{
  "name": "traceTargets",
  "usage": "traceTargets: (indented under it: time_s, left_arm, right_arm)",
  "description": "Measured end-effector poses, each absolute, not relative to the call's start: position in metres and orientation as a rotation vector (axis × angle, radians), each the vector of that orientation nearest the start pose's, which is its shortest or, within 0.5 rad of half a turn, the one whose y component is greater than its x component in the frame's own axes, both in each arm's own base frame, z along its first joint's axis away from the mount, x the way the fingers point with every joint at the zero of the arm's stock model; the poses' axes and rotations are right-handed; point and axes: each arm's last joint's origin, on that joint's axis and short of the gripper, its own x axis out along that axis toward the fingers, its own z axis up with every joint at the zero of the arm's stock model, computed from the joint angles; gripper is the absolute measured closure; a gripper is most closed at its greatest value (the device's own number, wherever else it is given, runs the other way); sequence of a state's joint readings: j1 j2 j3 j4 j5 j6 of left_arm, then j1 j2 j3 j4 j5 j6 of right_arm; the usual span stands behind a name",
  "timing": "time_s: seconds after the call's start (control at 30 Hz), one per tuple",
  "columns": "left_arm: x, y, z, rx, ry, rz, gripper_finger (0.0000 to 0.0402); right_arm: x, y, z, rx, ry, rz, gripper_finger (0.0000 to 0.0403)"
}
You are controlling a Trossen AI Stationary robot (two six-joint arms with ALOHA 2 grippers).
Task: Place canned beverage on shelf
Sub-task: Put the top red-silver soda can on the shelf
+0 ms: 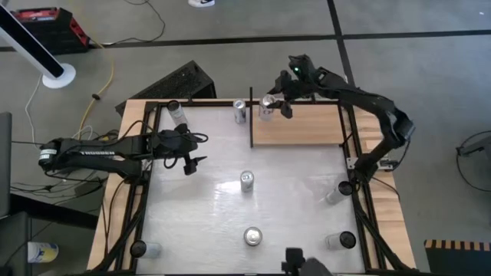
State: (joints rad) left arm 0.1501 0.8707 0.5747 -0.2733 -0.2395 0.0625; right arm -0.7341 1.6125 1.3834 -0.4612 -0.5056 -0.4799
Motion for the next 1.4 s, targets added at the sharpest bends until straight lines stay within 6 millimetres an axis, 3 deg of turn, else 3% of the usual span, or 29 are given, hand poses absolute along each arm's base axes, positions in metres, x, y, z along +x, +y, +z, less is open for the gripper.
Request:
traceTargets:
  time_s: [0.2,0.53,0.77,1.0,1.27,1.4]
  left_arm:
    - [0.180,0.034,0.240,0.061,0.577,0.370,0.0079]
    - [0.179,0.034,0.240,0.071,0.580,0.368,0.0079]
    - [0.179,0.034,0.240,0.070,0.579,0.369,0.0079]
    - [0.179,0.034,0.240,0.066,0.578,0.371,0.0079]
    - [0.179,0.034,0.239,0.073,0.583,0.367,0.0079]
    - [0.179,0.034,0.239,0.087,0.586,0.363,0.0079]
  right_arm:
    - [0.283,-0.252,0.280,-0.034,0.596,-0.049,0.0135]
    - [0.267,-0.275,0.274,-0.010,0.589,-0.096,0.0135]
    - [0.267,-0.276,0.275,-0.016,0.574,-0.091,0.0135]
    - [0.274,-0.284,0.259,-0.002,0.587,-0.100,0.0135]
    - [0.275,-0.286,0.256,0.007,0.596,-0.108,0.0134]
    - [0.275,-0.286,0.256,0.023,0.601,-0.110,0.0097]
